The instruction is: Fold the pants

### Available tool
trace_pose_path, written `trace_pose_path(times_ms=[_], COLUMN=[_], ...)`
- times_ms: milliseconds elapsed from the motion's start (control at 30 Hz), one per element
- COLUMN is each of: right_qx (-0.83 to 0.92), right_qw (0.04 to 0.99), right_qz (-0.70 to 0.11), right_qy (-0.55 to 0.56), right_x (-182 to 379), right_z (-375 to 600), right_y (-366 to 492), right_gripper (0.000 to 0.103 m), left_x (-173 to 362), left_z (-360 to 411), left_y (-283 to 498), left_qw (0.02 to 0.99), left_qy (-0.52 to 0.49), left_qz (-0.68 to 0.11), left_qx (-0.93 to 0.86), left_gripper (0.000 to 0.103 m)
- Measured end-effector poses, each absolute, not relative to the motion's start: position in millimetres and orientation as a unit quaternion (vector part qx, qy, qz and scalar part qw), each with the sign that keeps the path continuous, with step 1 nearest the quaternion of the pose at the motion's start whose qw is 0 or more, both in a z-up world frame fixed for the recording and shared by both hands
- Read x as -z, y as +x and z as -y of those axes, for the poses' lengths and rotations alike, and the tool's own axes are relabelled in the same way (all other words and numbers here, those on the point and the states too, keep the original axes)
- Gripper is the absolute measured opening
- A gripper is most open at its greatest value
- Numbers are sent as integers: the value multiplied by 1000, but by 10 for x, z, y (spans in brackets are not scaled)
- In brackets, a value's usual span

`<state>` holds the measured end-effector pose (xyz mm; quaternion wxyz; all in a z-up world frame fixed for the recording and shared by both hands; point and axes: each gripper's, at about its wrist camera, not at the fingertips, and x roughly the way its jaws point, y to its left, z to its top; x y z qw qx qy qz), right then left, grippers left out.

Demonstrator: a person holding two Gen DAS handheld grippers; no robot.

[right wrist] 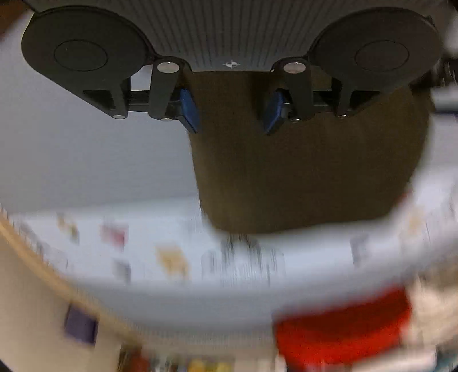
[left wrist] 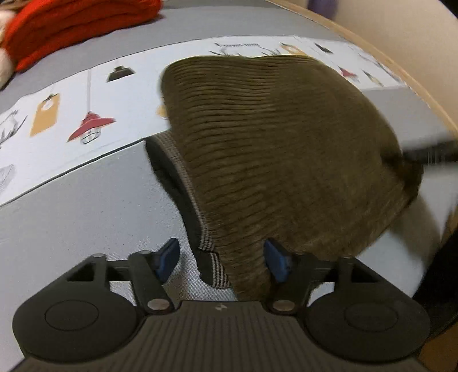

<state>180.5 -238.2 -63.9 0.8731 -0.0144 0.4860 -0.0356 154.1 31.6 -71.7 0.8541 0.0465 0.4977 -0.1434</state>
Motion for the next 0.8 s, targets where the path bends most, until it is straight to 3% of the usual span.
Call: trace_pose_path(times_ms=[67,133,167,200,267,300,467,667,800], right_qx=[45,62,57,46,31,26,19,23,21], right_qw=[861,874,885,898,922,932,947,951,945], right_qz=[-506,-480,-458,-433,-382,-359,-317,-303,-318], right_qy=[-6,43,59,67,55,45,48,60,80], right_x=[758,554,438,332,162,113,110,-122,-93], right_z=[2473,2554,2564,2551,2472,2433,2424,2312,2336], right_y=[1738,1646,1563,1455,1159,1000,305,-66,-269], right_gripper=[62,64,70,76,99,102,102,102,102], left_x=[555,400,334,240,119,63,-113,-67,-33], left_z=[-300,-278,-266,-241,-179,-133,124,241,282], left_y=[1425,1242,1153,1028,820,715,111,-355,-308], left_qw=[875,897,904,913,925,931,940,905,906], left_qy=[46,41,34,22,12,12,0,-68,-59], left_qz=[-466,-431,-417,-400,-376,-363,-340,-419,-419], left_qx=[121,93,85,78,61,46,-21,-12,-14], left_gripper=[80,95,103,103,103,103,103,103,103])
